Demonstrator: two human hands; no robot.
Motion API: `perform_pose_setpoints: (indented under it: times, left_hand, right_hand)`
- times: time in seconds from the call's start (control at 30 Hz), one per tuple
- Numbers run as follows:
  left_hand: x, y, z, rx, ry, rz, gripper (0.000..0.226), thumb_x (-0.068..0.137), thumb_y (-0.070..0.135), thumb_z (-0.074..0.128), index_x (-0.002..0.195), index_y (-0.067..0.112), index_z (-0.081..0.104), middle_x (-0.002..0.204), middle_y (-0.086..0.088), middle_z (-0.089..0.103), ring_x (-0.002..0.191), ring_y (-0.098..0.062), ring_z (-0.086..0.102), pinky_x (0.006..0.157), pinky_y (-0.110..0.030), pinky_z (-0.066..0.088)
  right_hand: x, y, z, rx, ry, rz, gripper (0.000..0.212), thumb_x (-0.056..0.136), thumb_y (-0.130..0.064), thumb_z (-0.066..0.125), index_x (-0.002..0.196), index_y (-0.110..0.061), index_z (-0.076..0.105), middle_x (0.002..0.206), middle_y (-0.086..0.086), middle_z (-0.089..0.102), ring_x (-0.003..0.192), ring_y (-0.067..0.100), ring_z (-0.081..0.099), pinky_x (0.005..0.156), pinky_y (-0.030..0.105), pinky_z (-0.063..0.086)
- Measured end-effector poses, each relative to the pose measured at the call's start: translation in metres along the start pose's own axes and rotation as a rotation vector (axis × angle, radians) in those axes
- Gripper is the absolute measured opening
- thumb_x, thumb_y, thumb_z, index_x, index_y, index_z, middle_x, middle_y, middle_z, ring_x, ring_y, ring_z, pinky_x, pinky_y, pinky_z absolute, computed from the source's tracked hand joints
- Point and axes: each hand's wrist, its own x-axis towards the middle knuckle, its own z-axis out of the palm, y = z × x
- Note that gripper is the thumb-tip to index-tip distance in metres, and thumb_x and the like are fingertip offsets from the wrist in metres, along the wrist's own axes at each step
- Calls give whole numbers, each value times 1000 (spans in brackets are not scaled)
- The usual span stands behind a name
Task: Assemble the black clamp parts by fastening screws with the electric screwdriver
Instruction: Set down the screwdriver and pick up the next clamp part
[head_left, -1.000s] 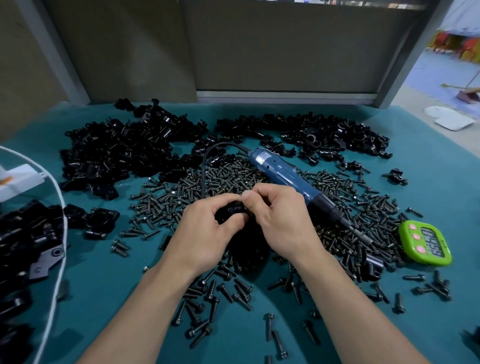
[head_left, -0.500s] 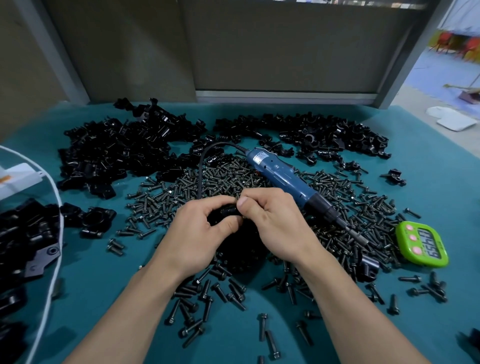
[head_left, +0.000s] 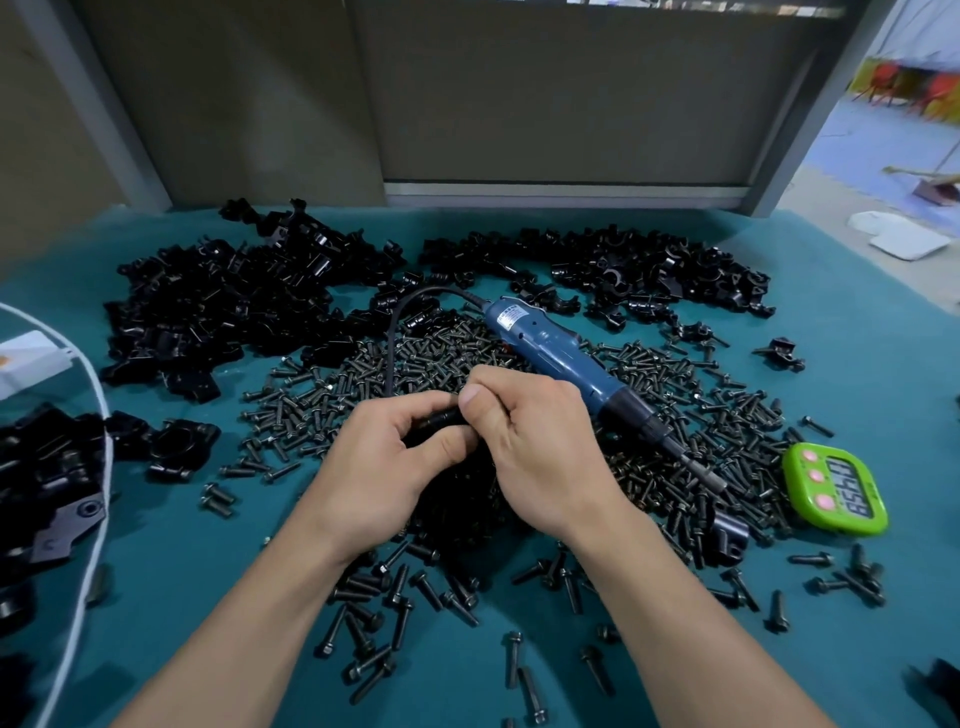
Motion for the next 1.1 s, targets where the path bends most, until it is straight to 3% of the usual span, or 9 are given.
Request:
perform_pose_setpoints:
  times: [0.17, 0.3, 0.43, 0.6, 0.67, 0.73, 0.87, 1.0, 1.1]
  left_hand:
    - [-2, 4, -2, 200, 83, 46, 36, 93, 14, 75, 101, 49, 76, 87, 18, 77, 77, -6, 74, 65, -22, 57]
    - [-1, 4, -3, 162, -15, -10, 27, 94, 19, 75, 102, 44, 78, 88, 13, 79, 76, -12, 75, 69, -33, 58]
    - [1, 5, -6, 157, -129, -24, 22, 96, 22, 75, 102, 44, 78, 91, 15, 80, 82, -7, 76, 74, -24, 57]
    - [4, 5, -10, -12, -203, -108, 16, 91, 23, 78, 102, 33, 82, 95, 4, 82, 90, -15, 78, 82, -30, 61]
    - [4, 6, -10, -158, -222, -154, 17, 85, 24, 78, 101, 22, 84, 82, 0, 80, 72, -11, 76, 65, -21, 59]
    - [4, 8, -9, -265, -242, -212, 16, 84, 25, 81, 95, 14, 85, 66, 2, 73, 48, -2, 59, 47, -12, 44]
    - [3, 8, -10, -333, -330, -280, 20, 78, 39, 81, 73, 19, 81, 62, 1, 65, 44, -6, 39, 39, -16, 24]
    - [3, 10, -12, -269, -259, -224, 21, 74, 33, 86, 87, 16, 84, 70, -16, 72, 57, -19, 57, 55, -25, 43]
    - [3, 8, -14, -120, -226, -179, 20, 67, 29, 89, 87, 26, 85, 78, -10, 78, 66, -14, 67, 64, -26, 53]
  right_hand:
    - [0, -1, -2, 4, -82, 66, 44, 107, -30, 50, 63, -26, 46, 57, -10, 49, 56, 6, 45, 52, 21, 34]
    - [3, 2, -18, 39, -208, 84, 40, 105, -32, 56, 65, -30, 55, 55, -13, 50, 51, 3, 44, 51, 19, 33]
    - [-1, 7, -26, 121, -236, 146, 30, 101, -30, 65, 73, -19, 69, 56, -3, 61, 44, 3, 42, 47, 17, 34]
    - [-3, 4, -28, 160, -236, 179, 25, 98, -28, 70, 75, -19, 74, 60, -1, 70, 47, 5, 51, 49, 21, 42]
    - [-3, 3, -30, 182, -238, 170, 23, 98, -27, 71, 76, -20, 75, 60, 0, 70, 49, 7, 54, 51, 24, 44]
    - [-4, 2, -32, 197, -242, 160, 21, 97, -26, 72, 77, -20, 77, 61, 1, 71, 51, 11, 55, 52, 29, 45]
    - [-5, 2, -32, 209, -240, 141, 19, 96, -26, 74, 79, -20, 78, 64, 4, 71, 54, 16, 57, 54, 37, 47]
    - [-3, 5, -39, 272, -346, 174, 17, 98, -33, 68, 86, -22, 75, 72, 5, 73, 69, 37, 66, 65, 49, 54]
    - [-4, 8, -44, 237, -485, 191, 15, 100, -30, 63, 91, -23, 72, 73, 2, 73, 63, 20, 62, 64, 32, 50]
